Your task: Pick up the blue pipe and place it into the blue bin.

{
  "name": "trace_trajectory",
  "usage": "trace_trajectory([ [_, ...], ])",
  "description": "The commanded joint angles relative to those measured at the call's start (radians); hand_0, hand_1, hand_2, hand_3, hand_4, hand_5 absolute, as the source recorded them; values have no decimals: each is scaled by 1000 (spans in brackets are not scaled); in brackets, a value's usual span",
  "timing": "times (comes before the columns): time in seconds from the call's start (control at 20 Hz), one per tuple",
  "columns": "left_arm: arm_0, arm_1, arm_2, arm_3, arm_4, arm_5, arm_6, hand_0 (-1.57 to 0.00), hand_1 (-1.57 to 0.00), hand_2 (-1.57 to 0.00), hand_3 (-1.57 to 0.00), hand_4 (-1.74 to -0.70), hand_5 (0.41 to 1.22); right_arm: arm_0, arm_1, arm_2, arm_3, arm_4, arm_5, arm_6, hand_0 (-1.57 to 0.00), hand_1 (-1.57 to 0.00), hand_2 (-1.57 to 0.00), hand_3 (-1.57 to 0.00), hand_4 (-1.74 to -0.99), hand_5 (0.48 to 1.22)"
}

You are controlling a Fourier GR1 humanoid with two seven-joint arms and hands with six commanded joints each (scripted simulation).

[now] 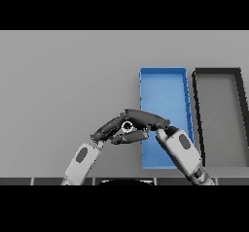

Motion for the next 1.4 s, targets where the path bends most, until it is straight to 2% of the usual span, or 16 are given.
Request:
trace_trajectory([
  [0.0,-5,5,-2,6,-17,-9,10,-940,-875,-855,-672,-1406,1221,-1,7,-6,6,12,0,0,-1560,-1560,-1560,-1556,-1497,1206],
  [0.1,-15,13,11,-7,-25,-52,16,-601,-560,-547,-430,-1250,1221,-4,10,-20,-7,1,6,3,-1564,-1564,-1564,-1561,-1498,1211],
  [0.25,-7,13,20,-5,-29,-85,64,-307,-286,-279,-220,-1092,984,1,38,-24,-9,21,4,33,-1567,-1568,-1568,-1566,-1498,1216],
  [0.4,-10,18,31,-1,-23,-88,130,-157,-146,-143,-112,-1011,785,12,47,-33,-11,47,15,-16,-1569,-1569,-1569,-1568,-1499,1218],
  [0.45,-10,17,30,-2,-26,-84,126,-125,-117,-114,-89,-991,729,0,56,-35,-7,58,9,-9,-1570,-1570,-1570,-1569,-1499,1219],
  [0.5,-2,17,30,6,-29,-80,109,-100,-93,-91,-71,-977,682,10,48,-43,-15,61,15,-14,-1570,-1570,-1570,-1569,-1499,1219],
  [0.65,9,-4,30,2,-20,-66,153,-51,-47,-46,-36,-973,578,10,72,-51,-4,63,25,-13,-1570,-1570,-1570,-1570,-1499,1220],
  [0.7,-3,-4,39,9,-17,-65,170,-40,-38,-37,-29,-968,557,14,78,-57,-2,67,30,-29,-1571,-1571,-1571,-1570,-1498,1220],
  [0.8,-1,-4,42,31,-24,-61,183,-25,-24,-23,-18,-970,531,0,96,-77,-8,31,14,0,-1571,-1571,-1571,-1571,-1497,1221],
  [0.85,-7,-5,43,21,-22,-56,183,-20,-19,-18,-14,-971,519,-23,99,-99,-2,2,10,26,-1571,-1571,-1571,-1571,-1496,1221],
  [1.0,2,0,33,21,-28,-56,188,-10,-9,-9,-7,-971,493,-108,105,-153,-16,-145,-31,173,-1571,-1571,-1571,-1571,-1494,1221],
  [1.15,-6,-3,38,29,-29,-51,199,-5,-4,-4,-3,-965,479,-219,79,-232,-12,-279,-111,241,-1571,-1571,-1571,-1571,-1495,1221],
  [1.25,18,-1,26,19,-38,-47,184,-3,-2,-2,-2,-956,475,-309,54,-288,7,-373,-162,264,-1571,-1571,-1571,-1571,-1496,1221],
  [1.35,16,0,27,5,-33,-48,188,-1,-1,-1,-1,-951,473,-389,30,-350,44,-375,-221,234,-1571,-1571,-1571,-1571,-1497,1221],
])
